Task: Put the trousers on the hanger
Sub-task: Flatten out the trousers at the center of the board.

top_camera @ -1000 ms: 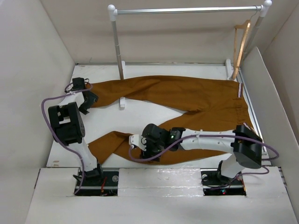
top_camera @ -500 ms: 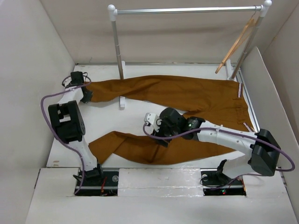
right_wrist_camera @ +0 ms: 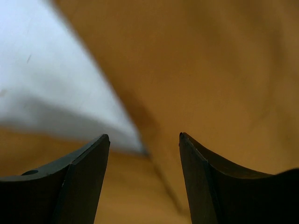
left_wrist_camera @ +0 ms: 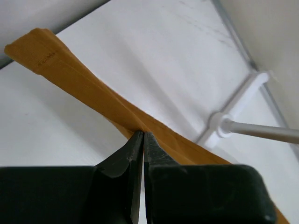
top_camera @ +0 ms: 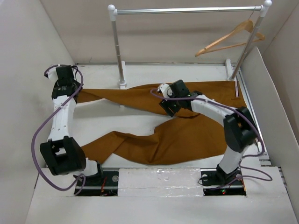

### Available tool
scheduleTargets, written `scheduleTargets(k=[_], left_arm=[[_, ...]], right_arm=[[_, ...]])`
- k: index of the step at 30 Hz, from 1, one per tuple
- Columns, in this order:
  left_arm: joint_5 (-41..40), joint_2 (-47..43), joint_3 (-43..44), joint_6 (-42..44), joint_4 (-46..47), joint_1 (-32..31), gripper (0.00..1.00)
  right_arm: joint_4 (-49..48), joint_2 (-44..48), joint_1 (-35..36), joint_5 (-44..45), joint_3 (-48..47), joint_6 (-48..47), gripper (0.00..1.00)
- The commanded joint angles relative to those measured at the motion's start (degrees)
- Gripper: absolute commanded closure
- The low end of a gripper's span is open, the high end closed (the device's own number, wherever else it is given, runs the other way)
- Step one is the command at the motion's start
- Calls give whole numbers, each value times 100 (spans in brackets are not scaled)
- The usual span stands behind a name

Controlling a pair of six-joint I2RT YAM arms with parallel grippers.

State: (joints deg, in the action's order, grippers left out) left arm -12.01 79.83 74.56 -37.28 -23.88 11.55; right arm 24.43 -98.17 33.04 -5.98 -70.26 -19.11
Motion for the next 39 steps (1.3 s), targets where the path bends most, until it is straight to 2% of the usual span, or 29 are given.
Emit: scheduleTargets(k=[1,3,9,10,11,13,14,19,22,25,29,39], left_arm=[[-416,270,-371,229,-337,75,100],[-442,340,-582,238,-258,75,100],[4,95,-1523,194,-231,75,100],[49,33,-1724,221,-223,75,94],[32,-55,-1752,238,-336,75,65],[-196,-125,-1578,273,-468,75,36],[-275,-222,-1472,343,-495,75,18],[-636,-188,-533,361,-399,75,17],[-679,382,-329,256,-205,75,17],[-601,1348,56,72,-310,225,18],[-636,2403,470,-7,-346,295,19],[-723,3881,1332,-210,-328,348,20]], right_arm=[[-114,-622,1,17,-698,-391,33],[-148,-905,-69,-8,-884,-374,33],[-193,-800,-280,-123,-559,-154,33],[-158,-835,-280,-123,-550,-154,33],[-123,-870,-332,-140,-542,-137,33],[-61,-932,-333,-158,-524,-119,33],[-130,-871,-385,-210,-472,-101,33],[-17,-414,-386,-290,-269,-154,33],[-52,-186,-386,-509,-147,-215,35],[-87,25,-315,-650,-6,-215,39],[-131,482,-114,-807,275,-172,49],[-78,905,520,-949,627,83,42]])
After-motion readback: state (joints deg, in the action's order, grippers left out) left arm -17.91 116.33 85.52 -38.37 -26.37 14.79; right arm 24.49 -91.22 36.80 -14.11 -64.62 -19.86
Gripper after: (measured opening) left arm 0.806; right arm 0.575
